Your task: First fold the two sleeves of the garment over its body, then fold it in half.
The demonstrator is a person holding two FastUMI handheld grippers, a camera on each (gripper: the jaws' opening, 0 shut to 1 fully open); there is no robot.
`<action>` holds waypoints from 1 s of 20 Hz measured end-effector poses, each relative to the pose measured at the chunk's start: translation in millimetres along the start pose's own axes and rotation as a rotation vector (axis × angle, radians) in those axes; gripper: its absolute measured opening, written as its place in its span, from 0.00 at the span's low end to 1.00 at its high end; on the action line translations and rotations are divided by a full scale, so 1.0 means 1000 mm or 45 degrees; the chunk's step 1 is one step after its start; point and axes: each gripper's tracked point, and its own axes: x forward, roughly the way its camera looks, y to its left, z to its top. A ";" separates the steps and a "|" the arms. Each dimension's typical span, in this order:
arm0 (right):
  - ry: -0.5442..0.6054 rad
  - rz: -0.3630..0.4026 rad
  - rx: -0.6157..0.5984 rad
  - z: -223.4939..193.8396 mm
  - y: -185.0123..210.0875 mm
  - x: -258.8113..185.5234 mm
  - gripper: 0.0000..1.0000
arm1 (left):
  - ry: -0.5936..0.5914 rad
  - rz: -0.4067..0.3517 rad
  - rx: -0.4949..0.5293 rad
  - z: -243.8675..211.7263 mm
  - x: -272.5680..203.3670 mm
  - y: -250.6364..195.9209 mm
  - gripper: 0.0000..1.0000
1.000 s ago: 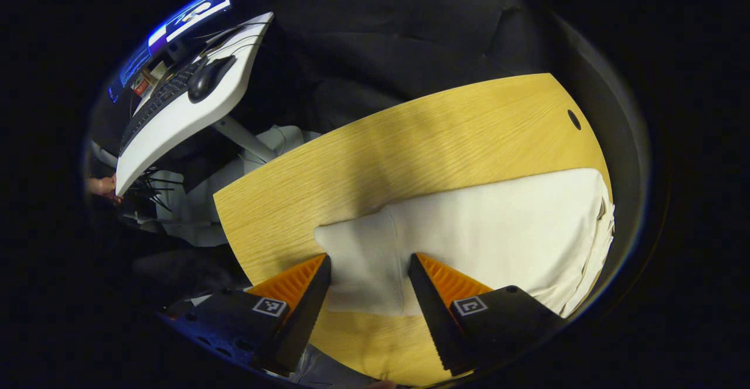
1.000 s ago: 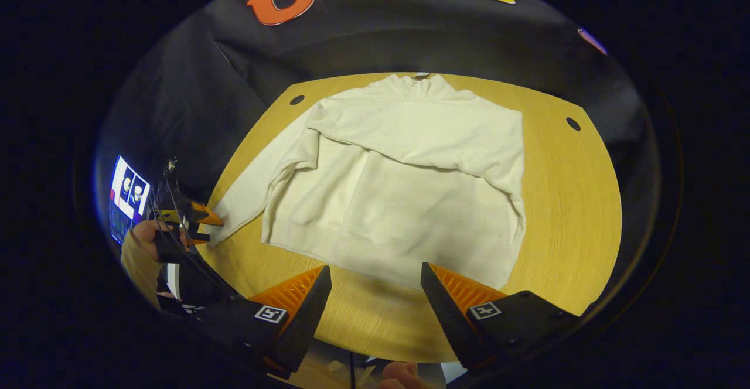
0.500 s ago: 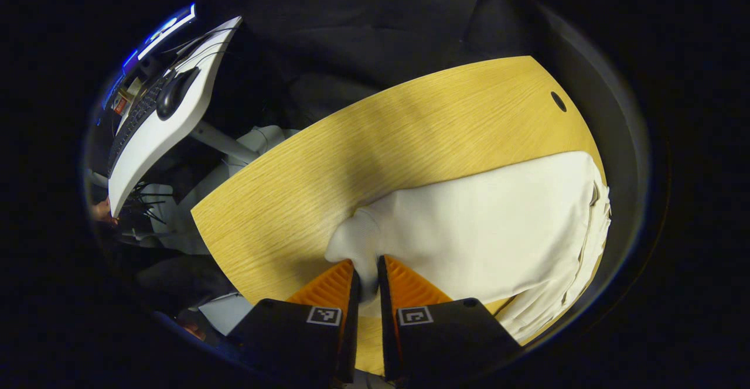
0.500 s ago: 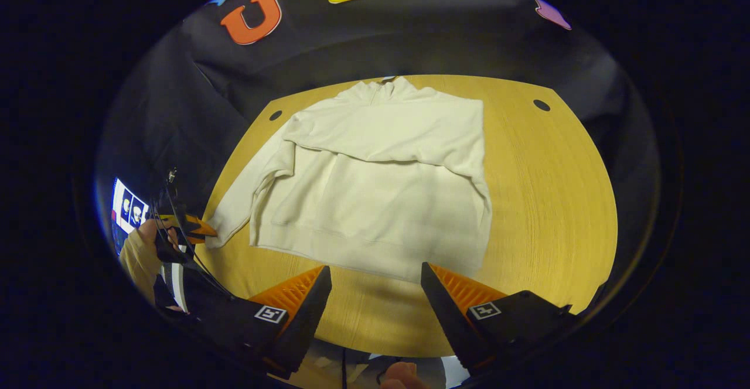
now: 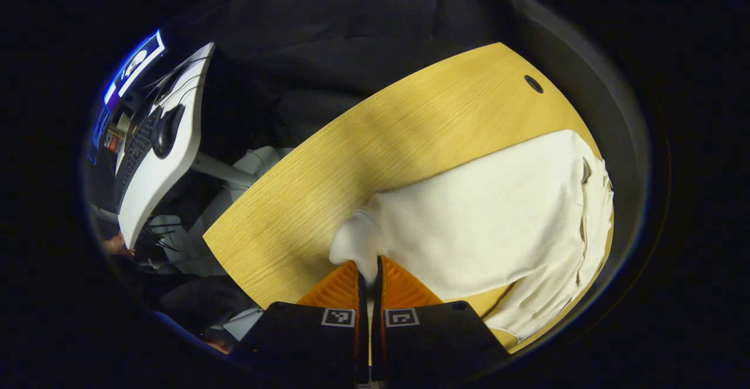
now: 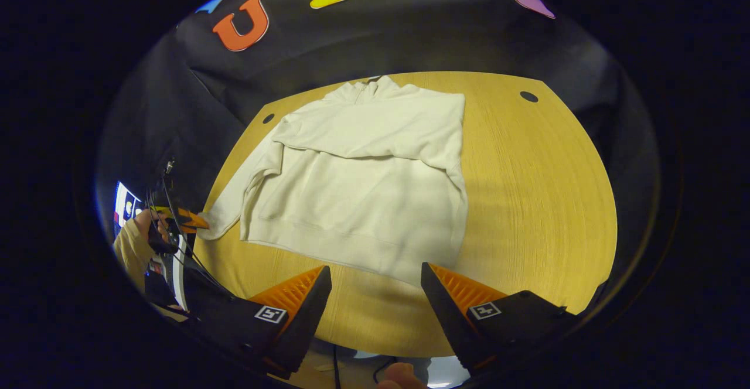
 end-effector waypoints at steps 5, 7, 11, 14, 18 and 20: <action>0.007 0.012 -0.004 -0.004 -0.016 -0.007 0.94 | -0.059 -0.090 0.171 0.010 -0.044 -0.060 0.05; 0.012 0.007 0.000 -0.007 -0.025 -0.010 0.93 | -0.079 -0.145 0.242 0.009 -0.061 -0.094 0.05; -0.007 -0.009 0.018 -0.011 -0.043 -0.021 0.96 | -0.124 -0.246 0.375 0.010 -0.095 -0.172 0.05; -0.017 -0.016 0.061 -0.014 -0.056 -0.029 0.94 | -0.149 -0.318 0.479 0.007 -0.110 -0.228 0.05; -0.023 -0.033 0.115 -0.019 -0.073 -0.033 0.93 | -0.146 -0.374 0.611 -0.009 -0.121 -0.301 0.04; -0.026 -0.047 0.132 -0.022 -0.081 -0.036 0.96 | -0.149 -0.394 0.683 -0.017 -0.126 -0.333 0.04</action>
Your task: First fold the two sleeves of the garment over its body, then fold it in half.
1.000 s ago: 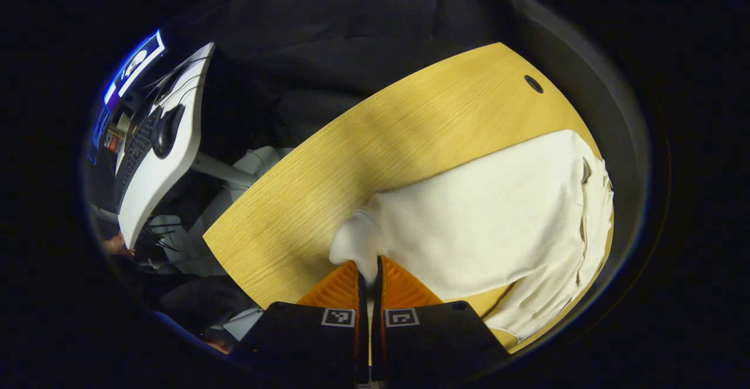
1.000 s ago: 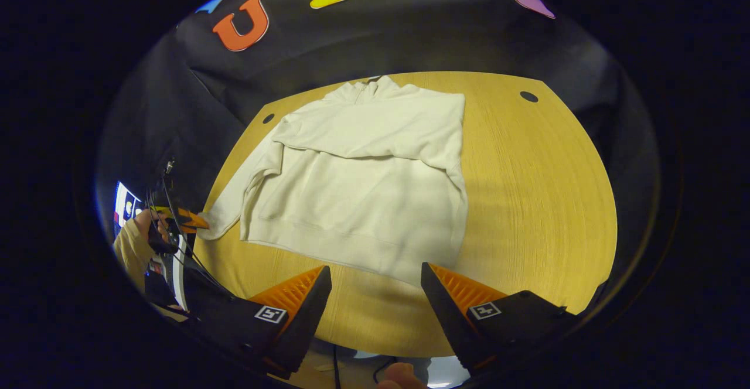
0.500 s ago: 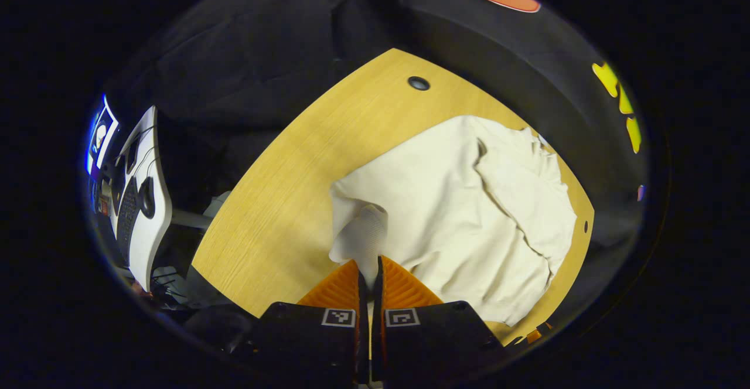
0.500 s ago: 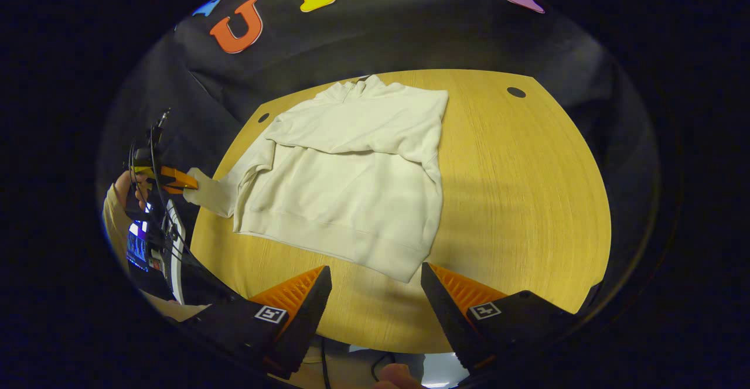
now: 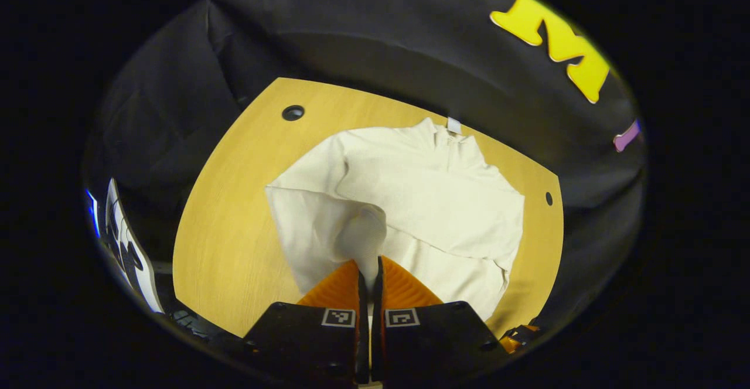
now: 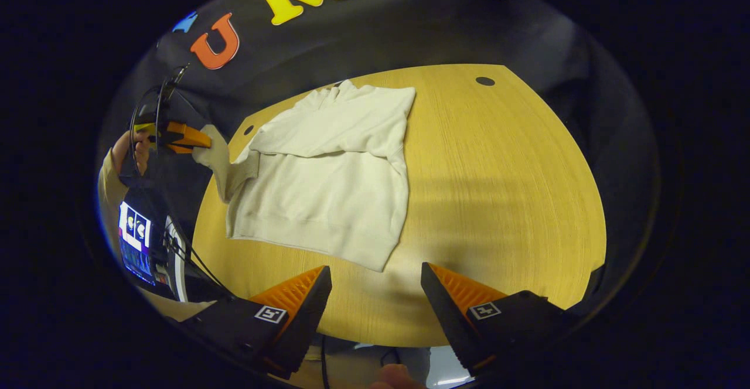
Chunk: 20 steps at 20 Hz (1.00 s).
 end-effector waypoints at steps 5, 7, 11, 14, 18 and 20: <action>-0.045 -0.045 0.007 0.007 -0.023 -0.009 0.96 | -0.036 -0.068 0.149 0.027 0.008 -0.077 0.04; -0.038 -0.057 0.029 0.006 -0.031 -0.010 0.93 | -0.028 -0.116 0.185 0.031 0.010 -0.114 0.05; -0.008 -0.093 0.061 -0.002 -0.045 -0.007 0.96 | -0.029 -0.166 0.332 0.030 0.018 -0.184 0.04; 0.010 -0.095 0.064 -0.008 -0.049 -0.009 0.96 | -0.004 -0.205 0.388 0.020 0.028 -0.233 0.05; 0.023 -0.121 0.054 -0.013 -0.057 -0.011 0.96 | 0.040 -0.229 0.446 0.005 0.041 -0.283 0.05; 0.039 -0.123 0.065 -0.017 -0.060 -0.012 0.94 | 0.075 -0.228 0.451 -0.015 0.074 -0.310 0.05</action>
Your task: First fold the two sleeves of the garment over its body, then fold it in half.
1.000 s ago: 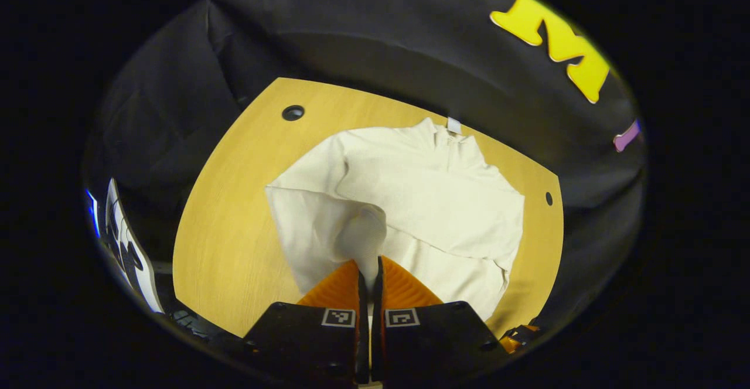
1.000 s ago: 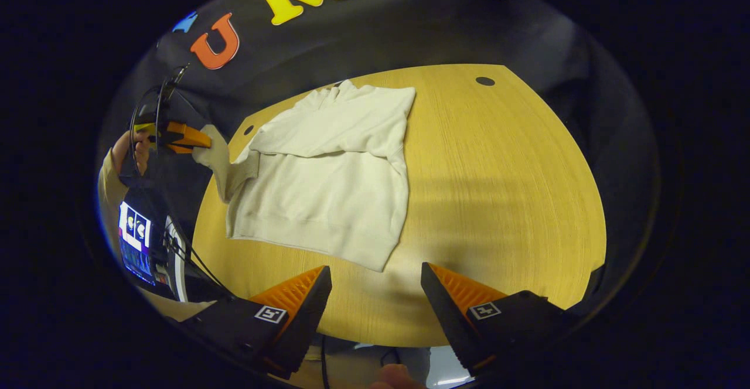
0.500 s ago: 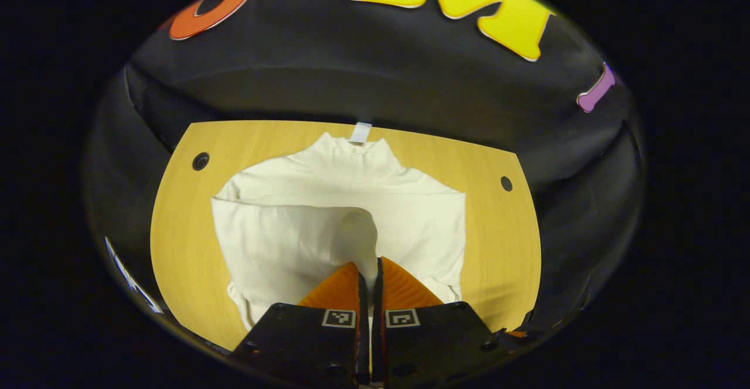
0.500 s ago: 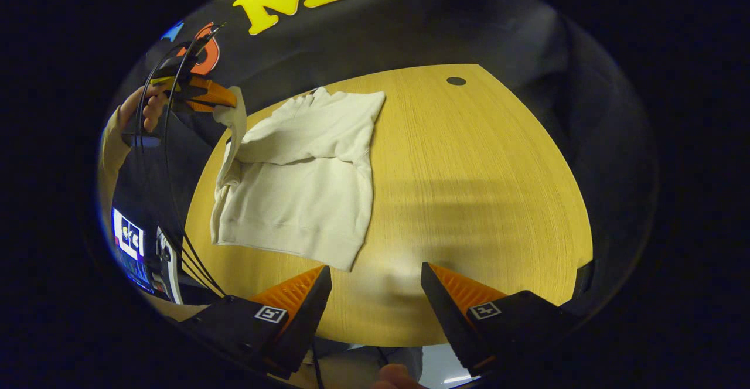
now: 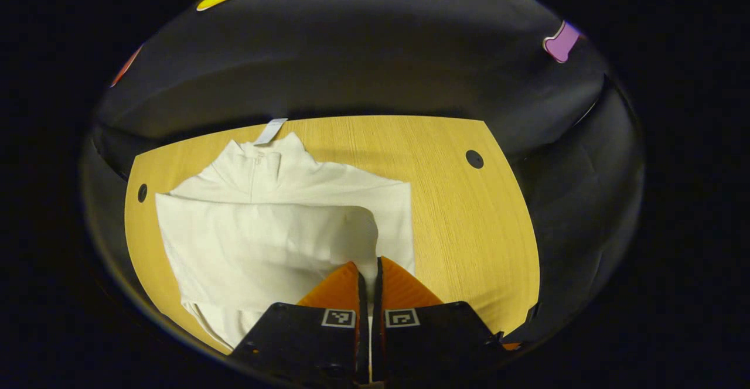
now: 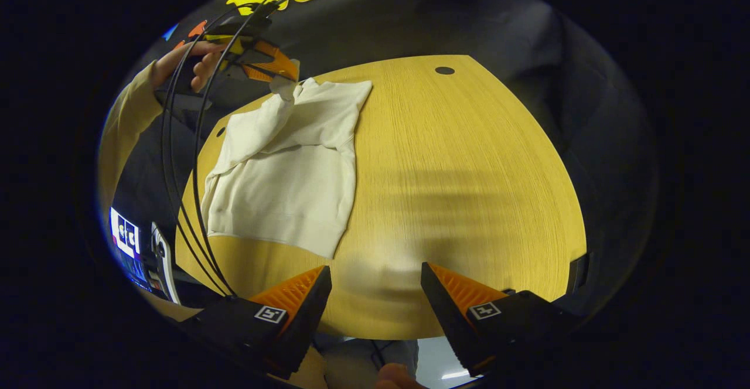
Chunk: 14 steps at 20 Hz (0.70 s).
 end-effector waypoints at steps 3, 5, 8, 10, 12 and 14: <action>0.015 -0.014 0.012 -0.005 -0.007 0.001 0.93 | 0.036 -0.004 -0.013 0.001 0.008 0.007 0.05; 0.025 -0.020 0.028 -0.010 -0.013 0.001 0.93 | 0.062 0.000 -0.030 -0.004 0.027 0.005 0.06; 0.048 -0.037 0.060 -0.017 -0.024 0.003 0.96 | 0.124 0.005 -0.049 -0.017 0.054 0.006 0.06; 0.043 -0.043 0.069 -0.015 -0.028 0.000 0.96 | 0.145 0.003 -0.042 -0.022 0.061 0.003 0.06; 0.034 -0.042 0.077 -0.013 -0.032 0.003 0.96 | 0.140 0.010 -0.019 -0.022 0.062 0.000 0.07; 0.035 -0.048 0.073 -0.012 -0.035 0.003 0.96 | 0.124 0.001 0.007 -0.020 0.060 -0.004 0.10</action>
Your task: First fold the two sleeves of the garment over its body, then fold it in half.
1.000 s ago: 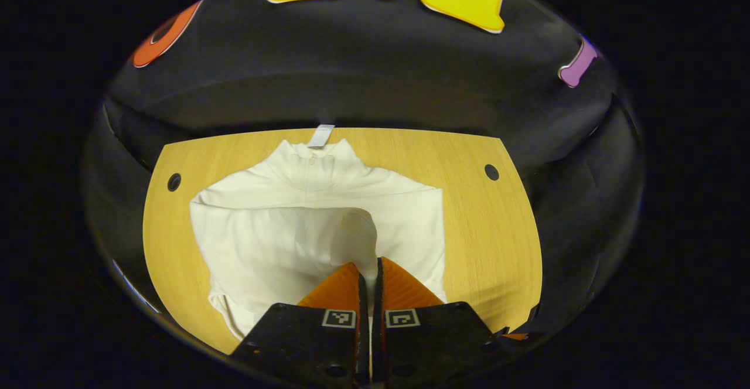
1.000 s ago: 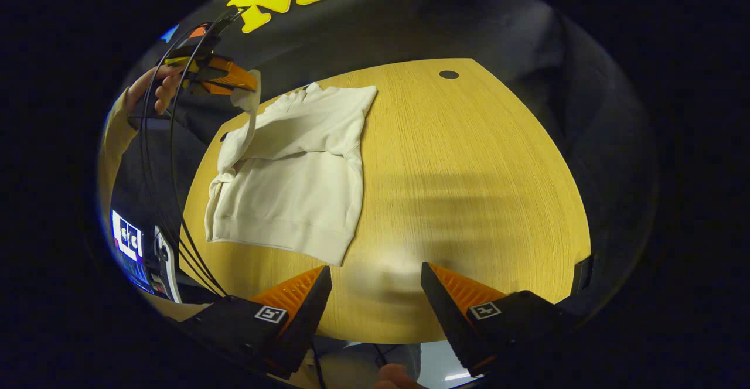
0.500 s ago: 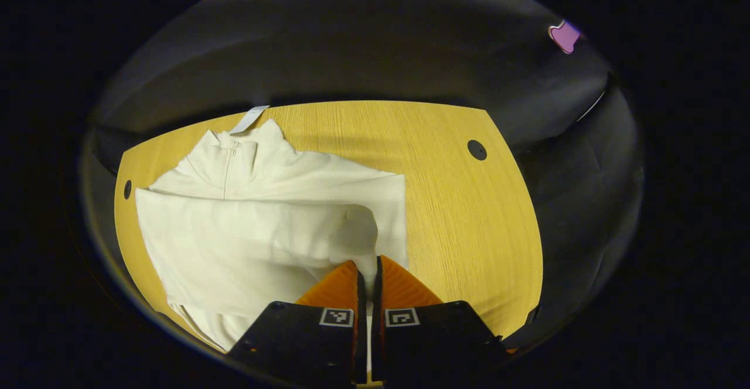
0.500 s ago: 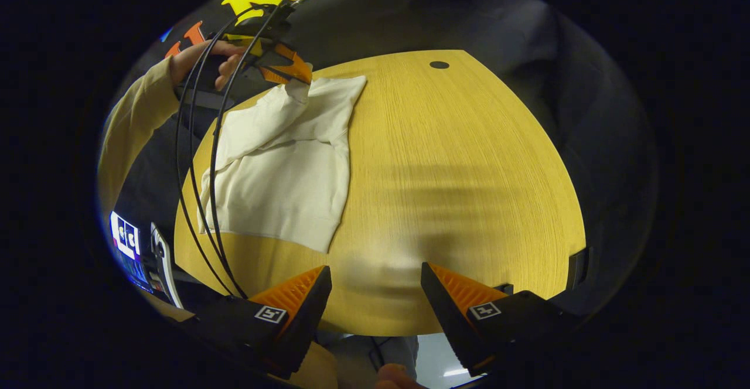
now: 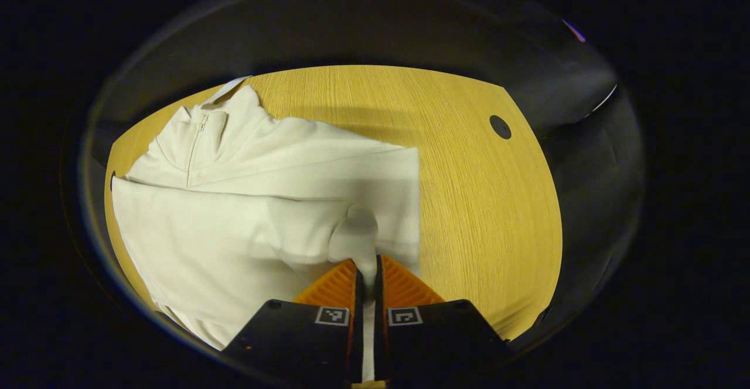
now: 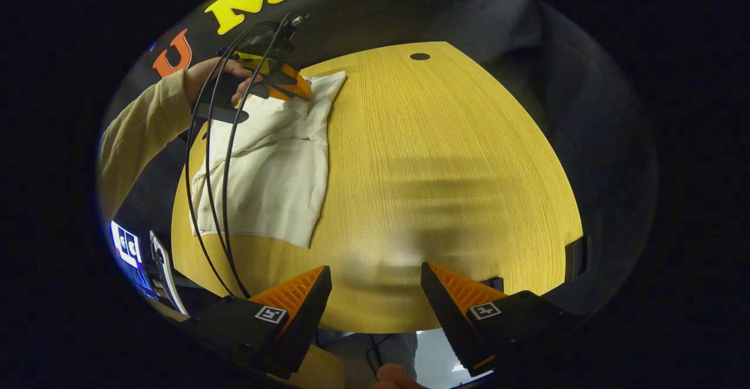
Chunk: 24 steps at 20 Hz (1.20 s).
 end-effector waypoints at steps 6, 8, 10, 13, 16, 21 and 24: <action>-0.028 0.004 -0.010 0.008 0.002 0.000 0.93 | -0.051 0.010 0.032 0.000 -0.015 -0.004 0.44; -0.032 0.008 -0.012 0.007 0.005 -0.001 0.96 | -0.057 0.016 0.056 -0.005 -0.023 -0.007 0.64; -0.030 0.009 -0.027 0.005 0.009 -0.001 0.93 | -0.085 0.010 0.063 -0.007 -0.030 -0.007 0.66; -0.035 0.011 -0.044 0.002 0.020 -0.002 0.96 | -0.115 -0.011 0.061 -0.016 -0.050 -0.009 0.74; -0.044 0.016 -0.075 -0.001 0.032 -0.003 0.93 | -0.163 -0.005 0.051 -0.028 -0.072 0.004 0.78; -0.057 0.024 -0.120 0.000 0.059 0.003 0.93 | -0.211 0.035 0.045 -0.076 -0.102 0.049 0.80; -0.050 0.021 -0.146 0.001 0.077 0.012 0.96 | -0.207 0.064 0.012 -0.114 -0.114 0.087 0.80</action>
